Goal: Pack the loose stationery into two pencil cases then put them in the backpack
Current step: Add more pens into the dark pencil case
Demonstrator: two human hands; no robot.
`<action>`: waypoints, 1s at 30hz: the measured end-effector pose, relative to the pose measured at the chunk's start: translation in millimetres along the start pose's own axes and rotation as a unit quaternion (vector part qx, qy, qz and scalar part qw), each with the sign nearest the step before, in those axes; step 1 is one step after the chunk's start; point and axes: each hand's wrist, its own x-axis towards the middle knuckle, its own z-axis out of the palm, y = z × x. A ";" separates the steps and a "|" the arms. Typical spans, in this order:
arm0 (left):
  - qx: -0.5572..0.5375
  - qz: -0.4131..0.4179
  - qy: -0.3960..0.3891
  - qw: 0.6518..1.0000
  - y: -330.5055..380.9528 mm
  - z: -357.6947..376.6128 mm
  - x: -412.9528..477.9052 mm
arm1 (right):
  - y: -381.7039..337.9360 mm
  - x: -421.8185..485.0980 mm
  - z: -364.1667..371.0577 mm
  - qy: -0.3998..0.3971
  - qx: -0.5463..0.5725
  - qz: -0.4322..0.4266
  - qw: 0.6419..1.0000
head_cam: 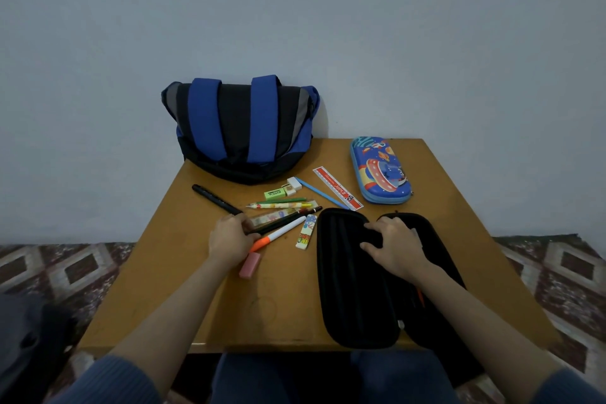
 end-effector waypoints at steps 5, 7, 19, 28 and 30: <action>-0.156 -0.015 0.053 0.986 9.1 -10.8 -11.9 | -1.8 -2.1 -3.4 -0.013 -0.015 -0.014 1.000; -0.257 -0.020 0.071 0.964 18.7 -21.3 -17.6 | -4.9 -3.7 -1.1 0.029 -0.016 -0.025 0.999; -0.513 0.026 0.098 0.852 74.0 -64.7 -54.5 | -33.5 -12.4 14.4 -0.021 -0.118 -0.019 0.993; -0.490 0.031 0.081 0.868 91.4 -48.0 -63.8 | -40.6 -11.0 8.7 -0.066 -0.156 -0.033 0.985; -0.482 0.026 0.076 0.872 92.6 -45.7 -64.3 | -40.3 -10.8 5.6 -0.083 -0.148 -0.035 0.985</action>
